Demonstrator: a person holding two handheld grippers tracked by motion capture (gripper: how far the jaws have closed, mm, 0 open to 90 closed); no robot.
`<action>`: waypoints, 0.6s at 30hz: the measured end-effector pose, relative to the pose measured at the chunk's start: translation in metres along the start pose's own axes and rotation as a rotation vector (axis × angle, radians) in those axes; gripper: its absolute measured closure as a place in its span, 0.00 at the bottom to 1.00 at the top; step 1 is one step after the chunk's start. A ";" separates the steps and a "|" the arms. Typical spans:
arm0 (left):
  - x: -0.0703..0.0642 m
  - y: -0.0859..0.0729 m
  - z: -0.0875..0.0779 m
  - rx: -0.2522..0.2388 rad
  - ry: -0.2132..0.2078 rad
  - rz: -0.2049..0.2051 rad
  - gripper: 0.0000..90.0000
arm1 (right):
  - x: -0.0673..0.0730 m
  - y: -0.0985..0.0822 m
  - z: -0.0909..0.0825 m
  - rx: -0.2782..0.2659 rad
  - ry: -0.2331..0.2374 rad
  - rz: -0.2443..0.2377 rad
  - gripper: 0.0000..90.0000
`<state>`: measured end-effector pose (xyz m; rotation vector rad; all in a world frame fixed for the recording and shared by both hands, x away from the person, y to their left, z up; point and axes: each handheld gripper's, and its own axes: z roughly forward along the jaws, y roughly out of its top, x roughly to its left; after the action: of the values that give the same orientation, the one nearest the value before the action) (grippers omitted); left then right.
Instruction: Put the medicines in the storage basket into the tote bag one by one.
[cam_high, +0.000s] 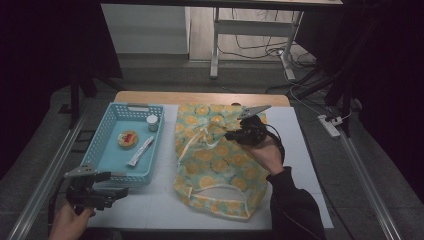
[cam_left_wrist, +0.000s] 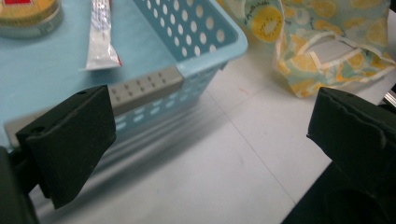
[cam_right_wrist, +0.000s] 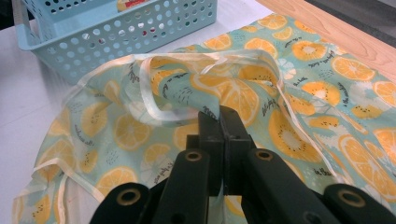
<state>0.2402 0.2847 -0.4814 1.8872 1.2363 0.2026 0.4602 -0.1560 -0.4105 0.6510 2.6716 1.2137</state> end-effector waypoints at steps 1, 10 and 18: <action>0.001 0.002 0.001 0.004 0.002 0.000 0.01 | 0.000 0.000 0.000 0.000 0.000 0.000 0.99; 0.004 0.014 0.001 0.010 0.016 0.001 0.00 | 0.001 0.001 -0.001 -0.001 0.000 -0.005 0.99; 0.011 0.023 0.006 0.003 0.004 -0.011 0.00 | 0.002 0.001 -0.001 -0.003 0.000 -0.005 0.99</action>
<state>0.2646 0.2871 -0.4722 1.8834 1.2499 0.1986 0.4584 -0.1551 -0.4090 0.6436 2.6691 1.2168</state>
